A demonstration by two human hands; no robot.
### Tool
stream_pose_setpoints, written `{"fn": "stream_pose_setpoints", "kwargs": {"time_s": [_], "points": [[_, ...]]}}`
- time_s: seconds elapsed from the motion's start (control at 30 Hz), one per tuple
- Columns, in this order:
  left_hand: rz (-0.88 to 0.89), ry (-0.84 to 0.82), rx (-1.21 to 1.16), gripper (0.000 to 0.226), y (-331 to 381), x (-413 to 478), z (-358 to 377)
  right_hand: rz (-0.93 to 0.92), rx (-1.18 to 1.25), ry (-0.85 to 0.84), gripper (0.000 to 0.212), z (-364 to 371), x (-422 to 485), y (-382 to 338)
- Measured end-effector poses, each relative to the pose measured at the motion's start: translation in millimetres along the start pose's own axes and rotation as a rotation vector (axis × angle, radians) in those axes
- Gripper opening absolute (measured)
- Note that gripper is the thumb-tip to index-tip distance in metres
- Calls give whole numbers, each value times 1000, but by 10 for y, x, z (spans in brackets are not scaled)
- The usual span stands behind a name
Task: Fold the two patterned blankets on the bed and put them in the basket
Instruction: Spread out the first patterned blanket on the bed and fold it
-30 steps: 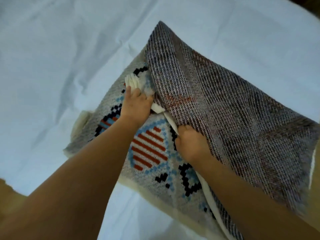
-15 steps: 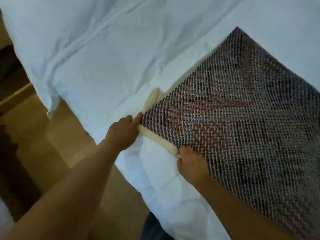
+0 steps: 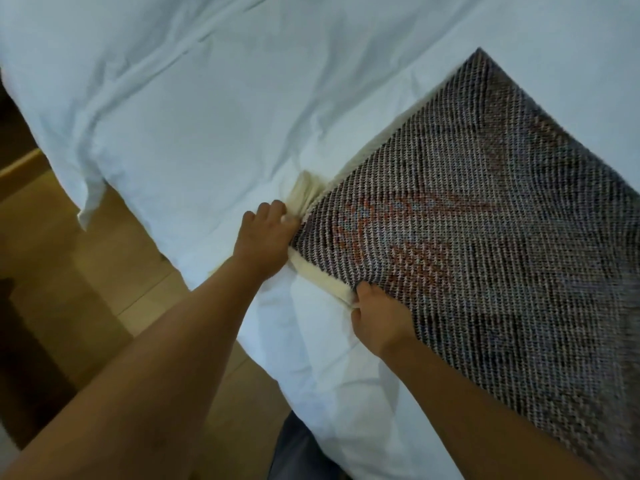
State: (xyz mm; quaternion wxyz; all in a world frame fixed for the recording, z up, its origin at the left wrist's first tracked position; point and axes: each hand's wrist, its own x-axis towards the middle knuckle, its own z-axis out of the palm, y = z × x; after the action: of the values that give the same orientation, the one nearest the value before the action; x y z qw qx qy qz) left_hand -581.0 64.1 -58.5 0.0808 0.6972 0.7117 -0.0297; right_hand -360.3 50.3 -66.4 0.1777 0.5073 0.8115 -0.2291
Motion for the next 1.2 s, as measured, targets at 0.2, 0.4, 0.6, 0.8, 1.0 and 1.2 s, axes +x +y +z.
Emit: {"fn": "stream_pose_setpoints", "kwargs": {"time_s": [0.2,0.4,0.6,0.8,1.0,1.2], "points": [[-6,-116,119,28,-154,18,-55,-3,-32,42,29,9,10,-34],[-362,-409,324,30,-486,-225,-181,-163,-14,-19,22,-4,-13,-115],[-750,-885,200,59,-220,-71,-350,-145,-17,-66,24,2,8,-94],[-565,-714,242,45,-273,-65,-294,-138,-34,-54,26,26,29,-114],[-296,-398,322,102,104,6,-179,-172,83,-13,25,14,-25,-57],[-55,-490,263,108,756,66,-119,-211,118,187,22,97,-405,313]]}}
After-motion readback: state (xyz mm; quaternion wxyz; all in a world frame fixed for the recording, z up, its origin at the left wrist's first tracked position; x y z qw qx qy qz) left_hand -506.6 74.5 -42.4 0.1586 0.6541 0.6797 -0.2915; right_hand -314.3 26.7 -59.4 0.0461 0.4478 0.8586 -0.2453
